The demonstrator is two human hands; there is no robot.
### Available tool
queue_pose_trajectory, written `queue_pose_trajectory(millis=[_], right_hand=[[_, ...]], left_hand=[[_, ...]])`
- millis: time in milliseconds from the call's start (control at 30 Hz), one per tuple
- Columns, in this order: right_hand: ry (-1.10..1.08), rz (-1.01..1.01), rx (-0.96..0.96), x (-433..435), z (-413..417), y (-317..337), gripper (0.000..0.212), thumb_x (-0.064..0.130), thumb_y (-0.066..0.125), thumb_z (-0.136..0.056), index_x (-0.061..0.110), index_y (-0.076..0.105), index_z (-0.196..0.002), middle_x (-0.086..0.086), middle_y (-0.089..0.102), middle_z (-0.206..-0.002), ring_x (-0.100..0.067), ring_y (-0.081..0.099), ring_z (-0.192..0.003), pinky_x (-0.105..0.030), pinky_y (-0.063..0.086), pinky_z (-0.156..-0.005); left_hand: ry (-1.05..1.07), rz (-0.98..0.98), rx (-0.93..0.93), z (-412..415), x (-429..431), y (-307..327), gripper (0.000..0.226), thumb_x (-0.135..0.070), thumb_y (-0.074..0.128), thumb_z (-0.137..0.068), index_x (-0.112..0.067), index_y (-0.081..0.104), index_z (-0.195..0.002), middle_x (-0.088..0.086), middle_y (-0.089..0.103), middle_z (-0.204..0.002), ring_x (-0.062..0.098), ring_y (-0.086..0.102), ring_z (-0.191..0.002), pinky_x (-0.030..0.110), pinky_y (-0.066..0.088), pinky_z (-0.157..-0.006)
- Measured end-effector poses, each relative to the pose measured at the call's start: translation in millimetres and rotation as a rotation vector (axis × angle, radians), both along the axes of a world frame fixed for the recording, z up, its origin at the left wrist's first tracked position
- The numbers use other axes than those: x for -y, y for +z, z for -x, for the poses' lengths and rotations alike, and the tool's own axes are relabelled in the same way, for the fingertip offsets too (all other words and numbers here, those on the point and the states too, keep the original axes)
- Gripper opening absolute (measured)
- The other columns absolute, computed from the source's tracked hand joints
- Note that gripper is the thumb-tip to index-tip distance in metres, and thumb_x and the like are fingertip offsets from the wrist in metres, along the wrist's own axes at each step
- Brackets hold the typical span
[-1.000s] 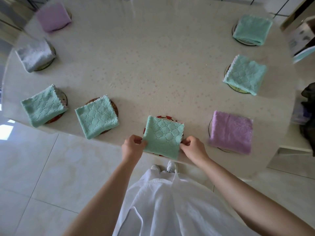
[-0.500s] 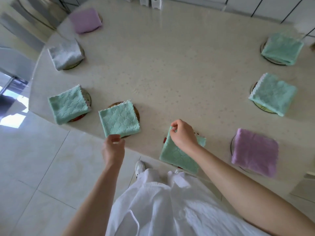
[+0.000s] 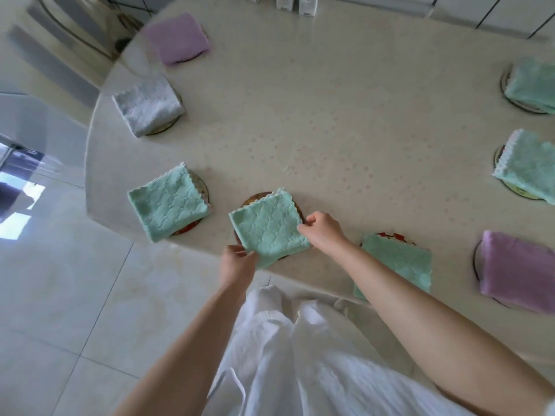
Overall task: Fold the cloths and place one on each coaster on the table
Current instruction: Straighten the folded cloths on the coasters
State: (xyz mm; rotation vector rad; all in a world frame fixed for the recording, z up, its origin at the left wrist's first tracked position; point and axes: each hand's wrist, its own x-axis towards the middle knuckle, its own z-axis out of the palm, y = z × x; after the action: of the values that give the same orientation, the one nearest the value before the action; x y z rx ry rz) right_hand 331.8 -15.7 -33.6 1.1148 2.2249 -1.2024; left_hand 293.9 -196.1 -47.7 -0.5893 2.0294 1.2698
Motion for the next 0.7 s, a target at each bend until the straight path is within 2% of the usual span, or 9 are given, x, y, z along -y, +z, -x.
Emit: queue_pose_trajectory(millis=[67,133,200,300,367,433,567,633,700], right_hand=[[-0.045,0.014,0.026,5,6,2,0.019,0.03,0.058,-0.083,0.012,0.054,-0.077,-0.005,0.058,-0.07,-0.027,0.059,-0.071,-0.031,0.041,-0.06],[-0.092,0.006,0.044,8,10,3,0.022,0.03,0.058,-0.082,0.012,0.05,-0.073,-0.004,0.052,-0.068,-0.024,0.051,-0.065,-0.03,0.034,-0.054],[-0.124,0.027,0.043,11,11,3,0.023,0.029,0.058,-0.082,0.012,0.047,-0.072,-0.003,0.048,-0.066,-0.02,0.045,-0.059,-0.029,0.03,-0.051],[-0.178,0.093,-0.007,13,7,4,0.021,0.028,0.059,-0.081,0.008,0.055,-0.08,-0.004,0.052,-0.071,-0.019,0.045,-0.06,-0.028,0.031,-0.053],[-0.233,0.169,-0.041,15,1,3,0.019,0.024,0.06,-0.08,0.008,0.061,-0.092,-0.004,0.059,-0.078,-0.017,0.051,-0.064,-0.027,0.036,-0.057],[-0.267,0.224,-0.053,17,-7,1,0.02,0.019,0.062,-0.078,0.009,0.062,-0.095,-0.006,0.063,-0.082,-0.018,0.056,-0.068,-0.029,0.042,-0.062],[-0.305,0.284,-0.051,26,-16,-5,0.01,0.015,0.067,-0.08,0.009,0.061,-0.086,-0.005,0.063,-0.076,-0.019,0.06,-0.067,-0.04,0.055,-0.069],[-0.326,0.313,-0.04,31,-18,-9,0.011,0.016,0.069,-0.08,0.009,0.063,-0.086,-0.007,0.066,-0.078,-0.021,0.062,-0.068,-0.043,0.056,-0.073],[-0.32,0.311,-0.017,34,-18,-12,0.012,0.019,0.07,-0.077,0.011,0.064,-0.082,-0.008,0.069,-0.079,-0.024,0.066,-0.071,-0.042,0.056,-0.071]], left_hand=[[0.038,-0.058,0.048,5,2,2,0.021,-0.004,0.06,-0.084,-0.003,0.055,-0.105,0.014,0.064,-0.096,0.021,0.06,-0.081,0.035,0.053,-0.075],[0.03,-0.111,0.104,10,4,4,0.01,-0.007,0.06,-0.086,-0.004,0.059,-0.095,0.012,0.063,-0.085,0.022,0.058,-0.075,0.031,0.051,-0.07],[0.016,-0.128,0.125,15,3,6,0.007,-0.013,0.062,-0.087,-0.007,0.061,-0.089,0.011,0.063,-0.085,0.022,0.058,-0.076,0.032,0.05,-0.07],[-0.025,-0.095,0.047,23,1,10,0.013,-0.013,0.063,-0.087,-0.007,0.061,-0.098,0.006,0.063,-0.088,0.02,0.06,-0.079,0.033,0.052,-0.074],[-0.093,-0.053,-0.057,30,2,14,0.01,-0.009,0.061,-0.086,-0.009,0.06,-0.096,0.001,0.06,-0.081,0.016,0.055,-0.073,0.024,0.047,-0.062],[-0.152,-0.015,-0.151,37,3,15,0.007,-0.008,0.061,-0.085,-0.011,0.06,-0.092,-0.001,0.059,-0.08,0.015,0.053,-0.072,0.022,0.041,-0.057],[-0.231,0.044,-0.221,53,2,15,0.015,-0.009,0.061,-0.085,-0.016,0.062,-0.097,-0.001,0.063,-0.09,0.018,0.057,-0.082,0.029,0.048,-0.071],[-0.261,0.082,-0.229,60,2,11,0.02,-0.01,0.061,-0.084,-0.016,0.064,-0.103,0.0,0.065,-0.095,0.02,0.059,-0.087,0.033,0.05,-0.08],[-0.287,0.126,-0.223,63,4,6,0.022,-0.011,0.061,-0.084,-0.015,0.065,-0.105,0.001,0.067,-0.098,0.022,0.061,-0.09,0.036,0.052,-0.084]])
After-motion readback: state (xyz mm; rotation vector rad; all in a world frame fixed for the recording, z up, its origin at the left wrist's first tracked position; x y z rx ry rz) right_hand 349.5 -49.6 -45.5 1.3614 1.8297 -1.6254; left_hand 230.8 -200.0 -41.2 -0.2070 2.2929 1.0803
